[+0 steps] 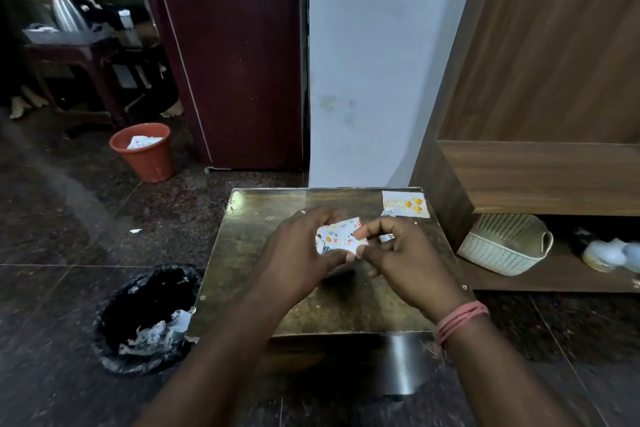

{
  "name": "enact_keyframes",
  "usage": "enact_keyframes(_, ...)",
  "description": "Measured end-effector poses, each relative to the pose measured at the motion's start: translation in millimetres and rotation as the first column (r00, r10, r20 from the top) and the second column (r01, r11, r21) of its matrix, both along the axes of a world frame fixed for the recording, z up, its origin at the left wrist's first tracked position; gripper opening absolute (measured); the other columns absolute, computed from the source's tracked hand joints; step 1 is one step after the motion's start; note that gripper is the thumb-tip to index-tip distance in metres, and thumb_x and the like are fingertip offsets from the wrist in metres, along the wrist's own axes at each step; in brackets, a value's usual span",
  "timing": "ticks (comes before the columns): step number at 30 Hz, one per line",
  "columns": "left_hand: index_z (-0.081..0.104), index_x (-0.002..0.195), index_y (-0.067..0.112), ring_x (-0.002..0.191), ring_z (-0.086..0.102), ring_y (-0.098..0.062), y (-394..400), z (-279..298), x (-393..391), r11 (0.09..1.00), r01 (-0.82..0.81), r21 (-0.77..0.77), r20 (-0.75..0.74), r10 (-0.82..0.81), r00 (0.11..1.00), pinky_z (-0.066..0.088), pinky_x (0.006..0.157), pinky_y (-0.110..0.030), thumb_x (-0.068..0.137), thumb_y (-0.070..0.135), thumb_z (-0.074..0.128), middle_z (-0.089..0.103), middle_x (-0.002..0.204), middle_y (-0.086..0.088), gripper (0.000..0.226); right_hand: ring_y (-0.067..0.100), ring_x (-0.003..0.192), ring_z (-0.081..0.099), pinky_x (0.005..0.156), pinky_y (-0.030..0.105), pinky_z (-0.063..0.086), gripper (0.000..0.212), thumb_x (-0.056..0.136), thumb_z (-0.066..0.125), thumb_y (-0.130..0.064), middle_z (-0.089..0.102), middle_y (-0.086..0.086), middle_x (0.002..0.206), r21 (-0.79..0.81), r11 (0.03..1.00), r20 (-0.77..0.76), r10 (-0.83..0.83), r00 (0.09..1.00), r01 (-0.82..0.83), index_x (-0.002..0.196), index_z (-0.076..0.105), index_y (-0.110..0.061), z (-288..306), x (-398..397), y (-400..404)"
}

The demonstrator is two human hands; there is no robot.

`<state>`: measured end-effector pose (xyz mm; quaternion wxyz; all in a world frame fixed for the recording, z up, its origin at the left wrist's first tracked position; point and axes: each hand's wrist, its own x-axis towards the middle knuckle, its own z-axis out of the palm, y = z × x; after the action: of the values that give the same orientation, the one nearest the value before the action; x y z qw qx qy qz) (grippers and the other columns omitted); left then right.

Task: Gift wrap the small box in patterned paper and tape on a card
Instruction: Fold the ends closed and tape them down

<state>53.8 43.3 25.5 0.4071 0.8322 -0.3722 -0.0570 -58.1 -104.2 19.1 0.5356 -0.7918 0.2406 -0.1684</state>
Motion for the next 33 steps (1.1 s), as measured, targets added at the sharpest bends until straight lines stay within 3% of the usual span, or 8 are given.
enact_keyframes(6, 0.066, 0.13, 0.034, 0.105, 0.063, 0.005, 0, 1, 1, 0.995, -0.035, -0.096, -0.092, 0.026, 0.995, 0.055, 0.097, -0.033, 0.082, 0.017, 0.085, 0.07, 0.112, 0.019, 0.054, 0.018, 0.057, 0.06, 0.067, 0.047, 0.057, 0.027, 0.087, 0.077, -0.009, 0.058, 0.005, 0.096, 0.265, 0.964, 0.053, -0.04, 0.998, 0.025, 0.104, 0.057, -0.014, 1, 4, 1)
enact_keyframes(10, 0.066, 0.13, 0.031, 0.106, 0.065, 0.005, 1, 3, 0, 0.978, -0.065, -0.197, -0.252, 0.014, 0.968, 0.057, 0.096, -0.033, 0.081, 0.008, 0.085, 0.07, 0.115, 0.016, 0.057, 0.017, 0.063, 0.06, 0.071, 0.043, 0.06, 0.064, 0.08, 0.078, -0.055, 0.061, 0.001, 0.12, 0.406, 0.912, -0.088, -0.029, 0.996, 0.062, 0.129, 0.054, -0.023, 0, 6, 3)
enact_keyframes(12, 0.063, 0.135, 0.029, 0.11, 0.064, 0.004, 1, 2, -1, 0.966, -0.112, -0.234, -0.35, 0.024, 0.936, 0.058, 0.09, -0.027, 0.081, 0.006, 0.084, 0.067, 0.124, 0.016, 0.062, 0.02, 0.065, 0.064, 0.076, 0.048, 0.06, 0.069, 0.075, 0.073, -0.07, 0.064, 0.0, 0.121, 0.429, 0.9, -0.141, -0.024, 0.99, 0.083, 0.126, 0.059, -0.027, 2, 7, 6)
enact_keyframes(17, 0.058, 0.139, 0.016, 0.115, 0.066, -0.011, -2, -2, -9, 0.917, -0.285, -0.281, -0.701, 0.008, 0.714, 0.054, 0.101, -0.038, 0.074, -0.003, 0.087, 0.069, 0.118, 0.001, 0.074, 0.025, 0.077, 0.068, 0.069, 0.04, 0.061, 0.042, 0.091, 0.071, -0.046, 0.071, 0.011, 0.111, 0.62, 0.763, -0.173, -0.091, 0.981, 0.18, 0.119, 0.054, -0.02, -2, 8, 11)
enact_keyframes(21, 0.058, 0.116, 0.019, 0.096, 0.07, -0.016, -1, -3, -18, 0.942, -0.232, -0.243, -0.806, -0.063, 0.588, 0.057, 0.074, -0.025, 0.077, -0.019, 0.075, 0.073, 0.111, -0.007, 0.057, 0.031, 0.085, 0.069, 0.064, 0.039, 0.055, 0.025, 0.092, 0.065, -0.017, 0.072, 0.016, 0.109, 0.677, 0.714, -0.136, -0.115, 0.984, 0.177, 0.114, 0.053, -0.015, -7, 11, 10)
enact_keyframes(27, 0.062, 0.121, 0.014, 0.096, 0.073, -0.028, 5, 0, -13, 0.933, -0.218, -0.286, -0.932, -0.218, 0.288, 0.052, 0.099, -0.05, 0.072, 0.008, 0.077, 0.077, 0.11, -0.01, 0.052, 0.024, 0.076, 0.058, 0.065, 0.036, 0.043, 0.039, 0.075, 0.058, 0.007, 0.068, 0.011, 0.09, 0.72, 0.69, 0.051, -0.165, 0.985, 0.078, 0.104, 0.057, -0.018, -4, 15, 14)
enact_keyframes(30, 0.058, 0.131, 0.013, 0.094, 0.075, -0.029, 6, 5, 1, 0.885, -0.367, -0.285, -0.949, -0.208, 0.236, 0.061, 0.079, -0.05, 0.08, 0.022, 0.075, 0.076, 0.11, -0.011, 0.054, 0.021, 0.075, 0.061, 0.065, 0.036, 0.047, 0.042, 0.082, 0.048, 0.016, 0.071, 0.01, 0.093, 0.719, 0.695, 0.112, -0.12, 0.986, 0.003, 0.109, 0.06, -0.013, 2, 15, 9)
enact_keyframes(33, 0.057, 0.134, 0.015, 0.091, 0.077, -0.027, 6, 2, 5, 0.865, -0.412, -0.286, -0.948, -0.193, 0.252, 0.063, 0.067, -0.046, 0.087, 0.014, 0.072, 0.078, 0.109, -0.011, 0.049, 0.021, 0.079, 0.066, 0.066, 0.037, 0.05, 0.044, 0.082, 0.043, 0.016, 0.074, 0.014, 0.1, 0.703, 0.711, 0.134, -0.084, 0.987, -0.035, 0.113, 0.065, -0.006, 3, 15, 6)
